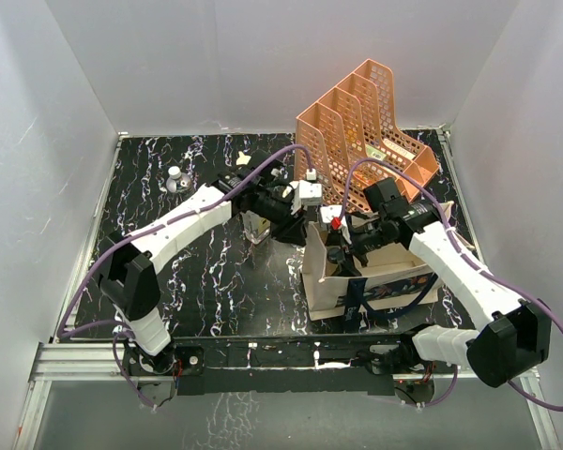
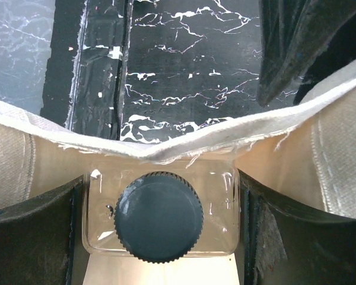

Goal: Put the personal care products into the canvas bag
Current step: Place the care product in the canvas bag.

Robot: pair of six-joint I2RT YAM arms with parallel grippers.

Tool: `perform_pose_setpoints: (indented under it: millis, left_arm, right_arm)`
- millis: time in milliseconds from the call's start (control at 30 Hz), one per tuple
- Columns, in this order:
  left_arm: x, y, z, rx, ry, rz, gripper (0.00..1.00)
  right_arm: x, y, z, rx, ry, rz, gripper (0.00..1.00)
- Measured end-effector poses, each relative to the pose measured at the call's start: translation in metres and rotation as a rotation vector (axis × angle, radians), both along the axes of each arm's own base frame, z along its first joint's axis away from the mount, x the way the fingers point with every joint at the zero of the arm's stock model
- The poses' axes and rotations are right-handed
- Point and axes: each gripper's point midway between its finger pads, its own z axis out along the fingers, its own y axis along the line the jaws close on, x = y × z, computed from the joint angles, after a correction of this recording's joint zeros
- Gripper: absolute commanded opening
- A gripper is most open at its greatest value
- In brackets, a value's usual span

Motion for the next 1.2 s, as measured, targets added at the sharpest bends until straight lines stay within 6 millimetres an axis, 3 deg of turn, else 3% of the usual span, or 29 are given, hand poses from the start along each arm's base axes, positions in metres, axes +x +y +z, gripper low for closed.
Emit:
perform_pose_setpoints:
  millis: [400,600,900,1200]
  left_arm:
    - [0.002,0.009,-0.017,-0.027,0.062,0.057,0.26]
    - [0.000,0.012,-0.031,-0.011,0.077,0.066,0.26]
    - [0.003,0.011,-0.033,-0.015,0.058,0.066,0.26]
    - [0.002,0.016,-0.043,0.006,0.045,0.067,0.26]
  right_arm:
    - [0.005,0.005,-0.024,-0.013,-0.010,-0.028,0.08]
    - [0.004,0.009,-0.023,0.013,-0.005,-0.033,0.08]
    - [0.002,0.012,-0.021,0.038,0.006,-0.029,0.08]
    - [-0.001,0.010,-0.047,0.028,0.010,-0.028,0.11]
